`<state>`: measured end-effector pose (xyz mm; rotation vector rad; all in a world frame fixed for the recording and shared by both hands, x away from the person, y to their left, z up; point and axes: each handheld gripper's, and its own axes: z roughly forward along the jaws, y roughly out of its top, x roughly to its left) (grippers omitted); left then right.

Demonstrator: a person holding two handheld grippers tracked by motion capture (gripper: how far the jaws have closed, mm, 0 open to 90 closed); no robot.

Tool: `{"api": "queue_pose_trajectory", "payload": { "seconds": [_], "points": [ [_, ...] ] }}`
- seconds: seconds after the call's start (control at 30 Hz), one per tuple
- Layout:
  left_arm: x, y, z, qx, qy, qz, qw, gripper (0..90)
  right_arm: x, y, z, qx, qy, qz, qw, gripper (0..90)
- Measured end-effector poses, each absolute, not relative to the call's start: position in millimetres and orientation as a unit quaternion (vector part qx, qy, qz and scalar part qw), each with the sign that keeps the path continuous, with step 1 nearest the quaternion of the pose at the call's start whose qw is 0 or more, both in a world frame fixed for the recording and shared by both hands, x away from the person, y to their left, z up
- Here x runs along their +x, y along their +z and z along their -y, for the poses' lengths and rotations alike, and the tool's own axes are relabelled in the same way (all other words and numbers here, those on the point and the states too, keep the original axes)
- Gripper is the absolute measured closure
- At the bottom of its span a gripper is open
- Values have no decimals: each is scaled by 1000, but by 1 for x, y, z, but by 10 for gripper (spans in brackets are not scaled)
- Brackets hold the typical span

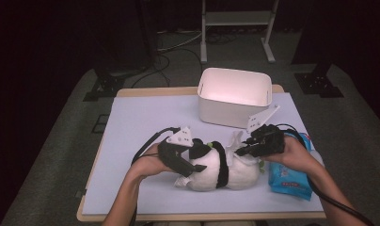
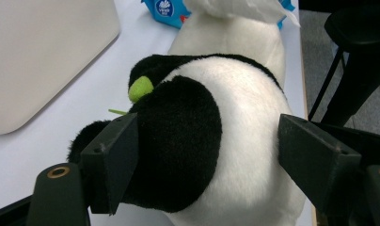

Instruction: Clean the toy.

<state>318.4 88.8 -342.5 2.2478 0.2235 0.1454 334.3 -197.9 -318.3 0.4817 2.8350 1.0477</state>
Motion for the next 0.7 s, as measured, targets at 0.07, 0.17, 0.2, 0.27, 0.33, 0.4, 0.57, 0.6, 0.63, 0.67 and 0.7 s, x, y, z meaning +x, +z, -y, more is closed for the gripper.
{"api": "queue_pose_trajectory", "payload": {
  "seconds": [0.07, 0.17, 0.2, 0.27, 0.33, 0.4, 0.57, 0.6, 0.63, 0.67, 0.7],
  "points": [
    [317, -344, -89, 895, 59, -91, 432, 226, 333, -317, 187, 146, 340, -928, 38, 780],
    [316, -345, -88, 894, 64, -94, 434, 228, 332, -319, 170, 128, 322, -937, 36, 778],
    [316, -345, -88, 893, 64, -95, 434, 229, 331, -320, 164, 124, 312, -941, 36, 778],
    [316, -345, -89, 894, 65, -97, 433, 231, 332, -321, 159, 118, 303, -945, 40, 777],
    [315, -345, -90, 893, 65, -97, 435, 233, 333, -319, 160, 122, 302, -945, 39, 774],
    [315, -346, -90, 892, 64, -96, 436, 234, 333, -317, 164, 124, 301, -945, 42, 773],
    [314, -346, -90, 892, 65, -97, 437, 234, 332, -312, 180, 139, 310, -939, 52, 768],
    [314, -346, -90, 892, 65, -97, 437, 234, 331, -312, 182, 143, 311, -938, 52, 768],
    [314, -346, -91, 892, 64, -97, 437, 234, 332, -311, 186, 146, 312, -937, 52, 768],
    [314, -346, -91, 892, 64, -97, 437, 234, 332, -311, 188, 148, 312, -937, 53, 767],
    [314, -346, -90, 892, 64, -97, 437, 234, 332, -310, 190, 153, 310, -937, 53, 757]
  ]
}}
